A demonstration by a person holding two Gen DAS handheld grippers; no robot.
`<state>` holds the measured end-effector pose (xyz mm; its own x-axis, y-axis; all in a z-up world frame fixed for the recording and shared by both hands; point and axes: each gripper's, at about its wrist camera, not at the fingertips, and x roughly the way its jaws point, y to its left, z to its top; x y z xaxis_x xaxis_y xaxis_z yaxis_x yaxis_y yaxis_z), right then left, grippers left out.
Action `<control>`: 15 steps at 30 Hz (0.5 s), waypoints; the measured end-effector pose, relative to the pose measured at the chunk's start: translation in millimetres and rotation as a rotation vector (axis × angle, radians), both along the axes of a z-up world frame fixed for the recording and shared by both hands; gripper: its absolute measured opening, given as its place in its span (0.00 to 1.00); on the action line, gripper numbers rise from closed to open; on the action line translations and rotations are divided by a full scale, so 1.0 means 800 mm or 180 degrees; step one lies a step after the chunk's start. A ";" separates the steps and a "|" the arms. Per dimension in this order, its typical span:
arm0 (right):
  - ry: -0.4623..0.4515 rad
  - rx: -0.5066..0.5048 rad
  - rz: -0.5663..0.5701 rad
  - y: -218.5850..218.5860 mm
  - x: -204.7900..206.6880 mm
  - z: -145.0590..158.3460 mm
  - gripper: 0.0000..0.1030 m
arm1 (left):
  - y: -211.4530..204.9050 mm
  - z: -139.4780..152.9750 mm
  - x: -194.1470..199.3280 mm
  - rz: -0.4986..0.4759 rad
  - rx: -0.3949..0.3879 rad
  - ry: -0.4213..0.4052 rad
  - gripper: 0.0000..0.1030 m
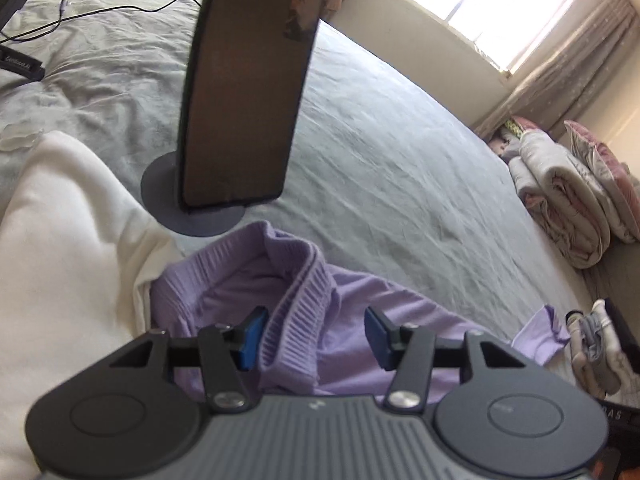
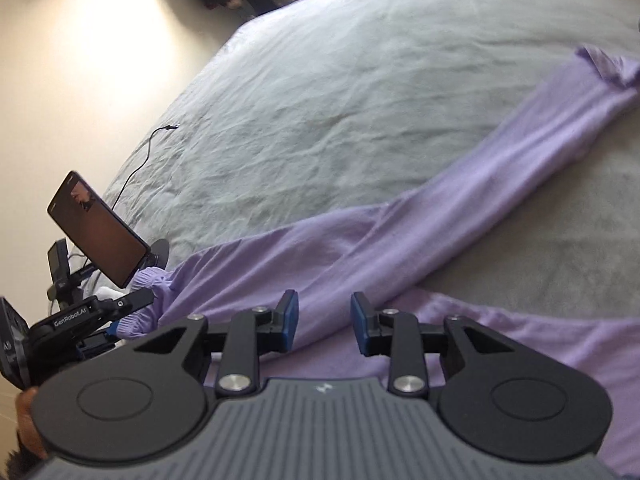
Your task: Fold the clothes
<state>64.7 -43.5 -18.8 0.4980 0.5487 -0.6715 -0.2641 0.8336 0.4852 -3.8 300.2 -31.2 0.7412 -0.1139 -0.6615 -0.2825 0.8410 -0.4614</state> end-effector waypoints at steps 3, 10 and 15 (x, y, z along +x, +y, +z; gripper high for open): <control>-0.0081 -0.0078 0.0033 0.010 -0.001 -0.001 0.32 | 0.000 0.005 0.000 -0.0051 0.0059 -0.0055 0.53; -0.0215 -0.0466 -0.0063 0.050 0.013 -0.002 0.32 | 0.021 -0.007 0.004 -0.0043 -0.0136 -0.0057 0.52; -0.0166 -0.0966 -0.0285 0.078 0.023 -0.020 0.22 | 0.027 -0.017 0.009 -0.0092 -0.0226 0.0026 0.52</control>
